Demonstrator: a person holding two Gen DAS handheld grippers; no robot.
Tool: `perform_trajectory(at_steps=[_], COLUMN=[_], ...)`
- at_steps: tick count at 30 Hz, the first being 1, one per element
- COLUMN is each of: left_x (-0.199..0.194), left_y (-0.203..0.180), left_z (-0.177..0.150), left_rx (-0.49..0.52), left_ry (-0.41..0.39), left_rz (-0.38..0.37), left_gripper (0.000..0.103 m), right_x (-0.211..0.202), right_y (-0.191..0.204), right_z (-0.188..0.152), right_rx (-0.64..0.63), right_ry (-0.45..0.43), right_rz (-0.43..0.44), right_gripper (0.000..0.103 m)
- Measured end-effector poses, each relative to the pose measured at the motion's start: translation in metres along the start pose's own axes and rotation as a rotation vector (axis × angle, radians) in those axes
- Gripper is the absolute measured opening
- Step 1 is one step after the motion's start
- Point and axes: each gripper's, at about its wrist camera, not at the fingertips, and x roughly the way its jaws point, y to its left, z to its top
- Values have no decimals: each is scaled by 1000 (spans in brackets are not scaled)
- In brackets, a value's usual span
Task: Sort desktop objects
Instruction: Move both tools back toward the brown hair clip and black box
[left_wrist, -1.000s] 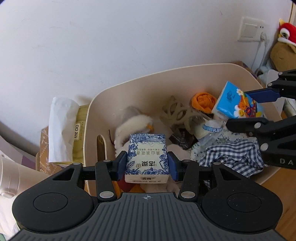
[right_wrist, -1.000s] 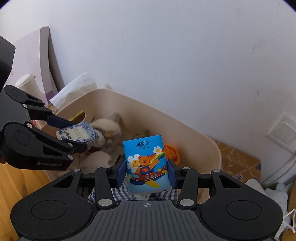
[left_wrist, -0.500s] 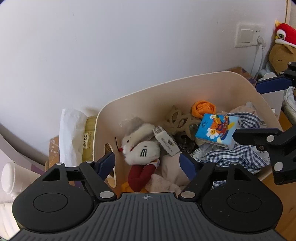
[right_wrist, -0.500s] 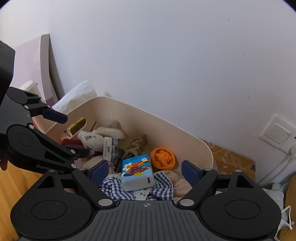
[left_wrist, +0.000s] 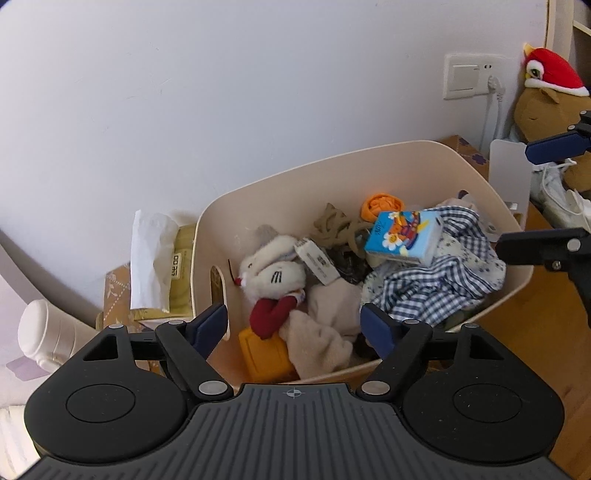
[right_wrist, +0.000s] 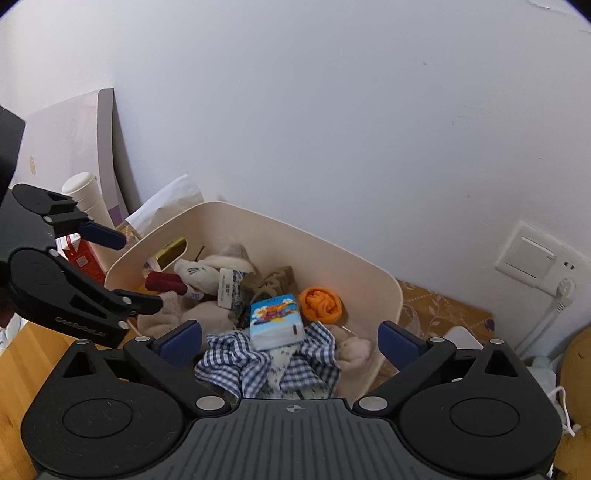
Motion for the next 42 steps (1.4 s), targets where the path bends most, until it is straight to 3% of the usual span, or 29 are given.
perform_trajectory(at_steps=[10, 22, 35, 42], left_x=[-22, -15, -2, 17], left_y=[-15, -47, -73, -80], left_z=[-19, -56, -75, -83], left_rx=[-29, -27, -23, -86], left_ry=[-21, 62, 141, 194], left_rz=[-46, -112, -164, -198], left_gripper=[80, 80, 80, 80], right_x=[-26, -23, -12, 0], right_y=[0, 1, 0, 4], right_z=[-29, -92, -130, -145], right_rx=[10, 23, 72, 68], right_ry=[-23, 110, 210, 265], right_rz=[-4, 2, 28, 40], right_gripper=[103, 103, 103, 103])
